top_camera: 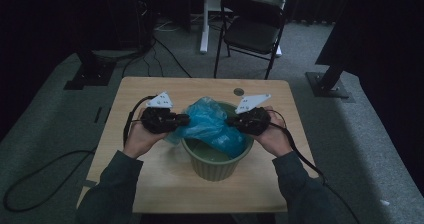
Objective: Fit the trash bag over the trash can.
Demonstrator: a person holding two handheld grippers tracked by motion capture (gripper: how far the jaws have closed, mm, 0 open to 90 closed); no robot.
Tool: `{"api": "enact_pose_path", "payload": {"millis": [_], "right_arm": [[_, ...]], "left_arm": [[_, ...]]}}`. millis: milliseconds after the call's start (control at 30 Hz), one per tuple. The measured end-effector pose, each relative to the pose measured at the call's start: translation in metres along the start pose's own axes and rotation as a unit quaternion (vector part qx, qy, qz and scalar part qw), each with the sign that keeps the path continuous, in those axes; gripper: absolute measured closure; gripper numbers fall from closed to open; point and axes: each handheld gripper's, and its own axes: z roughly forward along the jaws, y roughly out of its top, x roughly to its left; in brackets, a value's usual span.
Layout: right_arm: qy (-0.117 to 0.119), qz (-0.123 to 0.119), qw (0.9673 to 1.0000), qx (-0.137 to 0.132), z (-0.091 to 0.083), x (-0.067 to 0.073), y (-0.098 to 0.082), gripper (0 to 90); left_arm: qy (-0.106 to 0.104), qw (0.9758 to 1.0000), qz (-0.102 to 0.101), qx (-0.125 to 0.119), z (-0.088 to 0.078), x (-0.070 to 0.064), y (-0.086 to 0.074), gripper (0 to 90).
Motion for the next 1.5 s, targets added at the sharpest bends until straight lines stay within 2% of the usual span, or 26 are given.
{"api": "enact_pose_path", "payload": {"millis": [100,133,167,233,333,533,667,933,1300,1367,1500], "right_arm": [[-0.004,0.000,1.0000,0.001,-0.001,-0.001,-0.002,87.4],[-0.004,0.003,1.0000,0.008,-0.002,-0.002,-0.005,84.6],[-0.005,0.004,0.9999,0.008,-0.002,-0.002,-0.006,81.4],[-0.005,0.004,0.9999,0.008,-0.002,-0.002,-0.006,81.4],[-0.010,0.008,0.9999,-0.010,-0.012,-0.004,-0.006,66.0],[-0.022,0.021,0.9990,-0.033,-0.028,-0.011,-0.003,60.9],[-0.020,0.028,0.9985,-0.043,-0.030,-0.012,-0.001,60.6],[-0.008,0.018,0.9976,-0.067,-0.017,-0.009,0.020,60.1],[0.008,0.015,0.9981,-0.059,0.004,-0.011,0.037,60.4],[0.012,0.010,0.9981,-0.060,0.008,-0.009,0.043,60.0],[0.014,0.000,0.9988,-0.046,0.017,-0.007,0.050,59.8]], "left_arm": [[-0.002,1.0000,0.004,0.001,0.002,-0.001,0.001,87.7],[-0.002,0.9999,0.014,0.002,0.007,-0.007,0.005,89.0],[-0.002,0.9999,0.014,0.002,0.007,-0.007,0.005,89.1],[-0.001,0.9999,0.017,0.003,0.008,-0.008,0.006,89.2],[0.001,0.9996,0.028,0.009,0.013,-0.013,0.010,89.2],[0.005,0.9990,0.043,0.011,0.017,-0.020,0.016,89.3],[0.005,0.9989,0.045,0.009,0.017,-0.021,0.017,89.4],[0.000,0.9989,0.047,0.003,0.017,-0.023,0.019,89.3],[-0.005,0.9984,0.056,-0.005,0.018,-0.028,0.022,89.4],[-0.006,0.9983,0.057,-0.008,0.018,-0.029,0.023,89.4],[-0.008,0.9981,0.061,-0.011,0.017,-0.031,0.023,89.4]]}}
